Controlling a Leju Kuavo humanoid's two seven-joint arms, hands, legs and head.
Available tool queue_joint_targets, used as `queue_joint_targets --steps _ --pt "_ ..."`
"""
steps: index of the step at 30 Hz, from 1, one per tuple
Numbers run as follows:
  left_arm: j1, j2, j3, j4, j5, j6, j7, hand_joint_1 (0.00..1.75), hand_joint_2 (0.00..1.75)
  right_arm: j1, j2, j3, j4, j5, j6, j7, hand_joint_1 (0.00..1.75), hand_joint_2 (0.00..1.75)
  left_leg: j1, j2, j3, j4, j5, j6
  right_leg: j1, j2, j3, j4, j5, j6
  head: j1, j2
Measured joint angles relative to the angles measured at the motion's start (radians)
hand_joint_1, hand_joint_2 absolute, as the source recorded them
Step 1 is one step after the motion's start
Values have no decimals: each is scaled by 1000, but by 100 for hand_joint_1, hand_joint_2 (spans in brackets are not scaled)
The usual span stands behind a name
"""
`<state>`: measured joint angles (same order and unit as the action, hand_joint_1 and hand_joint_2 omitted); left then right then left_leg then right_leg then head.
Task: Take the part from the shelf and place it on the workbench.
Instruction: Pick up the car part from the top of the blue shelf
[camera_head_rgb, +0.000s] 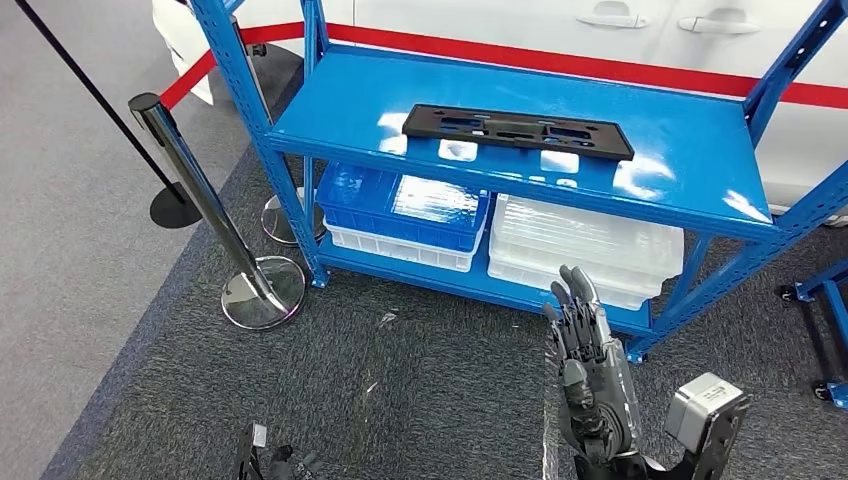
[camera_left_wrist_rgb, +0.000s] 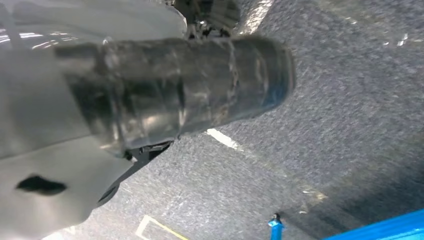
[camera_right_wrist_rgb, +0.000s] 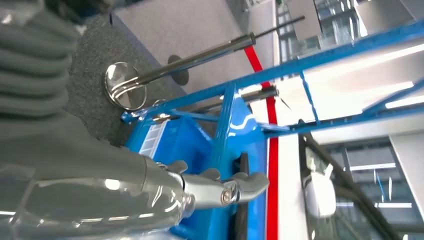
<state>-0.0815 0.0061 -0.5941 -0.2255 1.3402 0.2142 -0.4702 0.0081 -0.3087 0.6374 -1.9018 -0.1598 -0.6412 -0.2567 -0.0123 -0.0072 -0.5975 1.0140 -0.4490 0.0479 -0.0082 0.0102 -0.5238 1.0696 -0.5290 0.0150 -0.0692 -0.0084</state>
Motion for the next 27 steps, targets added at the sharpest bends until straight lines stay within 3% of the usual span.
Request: queue_joint_targets --steps 2,4,6,7,8,10,11,14,15,17,19,21,22,24,25,27 --pt "-4 0 0 0 -1 0 0 0 0 0 0 0 0 0 3 -4 0 0 2 0 23 -11 -8 8 -2 -2 -53 95 -21 5 1 0" --pt "-6 0 -1 0 -1 0 0 0 0 2 0 0 1 0 6 -6 0 0 2 0 43 -12 -25 12 -3 -2 -131 196 -63 13 1 0" --pt "-4 -1 -2 0 -3 0 1 0 0 4 0 0 1 0 8 -6 0 0 3 -1 70 -12 -47 10 -6 -2 -175 205 -67 20 1 0" --pt "-4 -1 -2 0 -4 1 2 0 0 4 0 0 1 0 8 -6 0 0 4 -2 86 -12 -59 8 -9 -2 -175 167 -38 23 1 0" --pt "-3 -1 -2 0 -4 1 4 0 0 4 0 0 1 0 9 -6 0 0 4 -2 100 -12 -73 4 -13 -3 -167 108 16 24 2 0" --pt "-4 -1 -3 0 -4 3 7 0 0 7 0 0 2 -3 9 -6 0 0 3 -4 119 -5 -99 -7 -14 -4 -154 15 99 18 2 0" --pt "-6 -1 -3 1 -4 4 8 0 0 9 0 0 2 -6 8 -6 0 0 3 -5 122 -2 -109 -14 -12 -3 -152 -7 119 11 2 0" --pt "-9 -1 -3 1 -4 5 10 0 0 10 0 1 1 -13 6 -6 0 0 6 -4 125 17 -113 -27 -8 -1 -139 -14 112 -12 0 0" --pt "-9 -1 -3 1 -4 5 10 0 0 10 0 1 1 -14 6 -6 0 0 7 -3 110 49 -109 -32 -8 -1 -129 -18 107 -18 -1 0" --pt "-10 -2 -5 1 -4 5 10 0 0 10 0 1 0 -15 6 -6 0 0 10 1 43 156 -118 -41 -9 -4 -106 -25 93 -28 -2 0" --pt "-9 -2 -9 1 -4 5 10 0 0 10 0 1 0 -15 6 -6 0 0 13 1 -35 252 -162 -48 -7 -4 -84 -26 74 -31 -4 0" --pt "-6 -2 -14 1 -4 5 10 0 0 11 0 1 1 -16 6 -6 0 0 14 1 -78 258 -184 -47 -5 -2 -57 -26 54 -32 -4 0" --pt "-6 -2 -16 1 -4 5 10 0 0 11 0 1 1 -16 6 -6 0 0 13 1 -79 221 -163 -44 -5 -1 -41 -26 43 -32 -4 0" --pt "-5 -2 -18 1 -4 6 10 0 0 10 0 1 2 -17 5 -6 0 0 8 1 -63 111 -63 -33 -3 1 -10 -26 21 -29 -3 0" --pt "-6 -2 -19 1 -4 7 10 0 0 11 0 1 2 -18 5 -6 0 0 3 0 -56 69 -32 -27 -3 3 0 -26 12 -25 -3 0" --pt "-4 0 -22 2 -4 10 11 0 0 12 0 1 5 -22 -1 -6 0 0 -6 -3 -48 35 -3 -14 -2 5 11 -25 2 -13 -2 0"
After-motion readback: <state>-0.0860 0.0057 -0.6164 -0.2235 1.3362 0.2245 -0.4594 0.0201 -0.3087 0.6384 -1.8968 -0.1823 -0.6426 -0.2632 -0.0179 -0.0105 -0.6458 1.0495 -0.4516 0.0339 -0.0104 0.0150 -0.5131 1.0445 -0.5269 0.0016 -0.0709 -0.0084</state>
